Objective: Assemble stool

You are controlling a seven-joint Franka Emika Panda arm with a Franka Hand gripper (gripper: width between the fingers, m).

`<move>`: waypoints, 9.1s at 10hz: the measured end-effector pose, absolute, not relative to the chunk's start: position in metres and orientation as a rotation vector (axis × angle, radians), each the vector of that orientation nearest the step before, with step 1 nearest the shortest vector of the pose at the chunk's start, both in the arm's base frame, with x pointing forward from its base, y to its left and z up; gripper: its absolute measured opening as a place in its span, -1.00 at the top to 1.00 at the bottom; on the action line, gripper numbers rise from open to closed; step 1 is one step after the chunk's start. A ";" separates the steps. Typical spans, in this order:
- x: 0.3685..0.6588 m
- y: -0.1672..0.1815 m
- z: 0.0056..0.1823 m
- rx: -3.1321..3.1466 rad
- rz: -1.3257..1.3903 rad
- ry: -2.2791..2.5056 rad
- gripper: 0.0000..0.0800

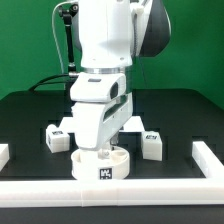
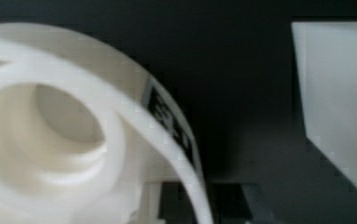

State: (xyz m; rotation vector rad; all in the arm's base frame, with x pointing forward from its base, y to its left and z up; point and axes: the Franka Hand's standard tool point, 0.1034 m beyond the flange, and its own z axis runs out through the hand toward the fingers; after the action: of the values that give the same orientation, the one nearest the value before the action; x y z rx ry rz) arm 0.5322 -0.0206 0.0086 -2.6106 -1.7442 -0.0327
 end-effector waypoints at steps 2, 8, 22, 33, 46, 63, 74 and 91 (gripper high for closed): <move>0.535 -0.006 0.009 -2.581 -0.021 -1.778 0.93; 0.564 0.063 0.009 -2.586 -0.074 -1.751 0.93; 0.579 0.095 0.041 -2.620 -0.098 -1.718 -0.32; 0.564 0.037 0.063 -2.834 -0.127 -1.371 -0.62; 0.554 0.054 0.056 -3.022 -0.036 0.413 -0.62; 0.525 0.052 0.021 -2.727 1.343 0.211 -0.62; 0.519 0.062 0.003 -2.750 1.300 0.171 -0.04; 0.585 0.064 0.079 -2.909 0.825 0.132 0.18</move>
Offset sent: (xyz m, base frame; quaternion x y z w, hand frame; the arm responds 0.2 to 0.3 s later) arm 0.0213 0.0376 -0.0037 0.0053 -0.0008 -0.0228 0.9997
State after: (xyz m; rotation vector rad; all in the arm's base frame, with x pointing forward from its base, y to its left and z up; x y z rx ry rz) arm 0.5847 0.0641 0.0788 -2.9090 0.1324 0.8248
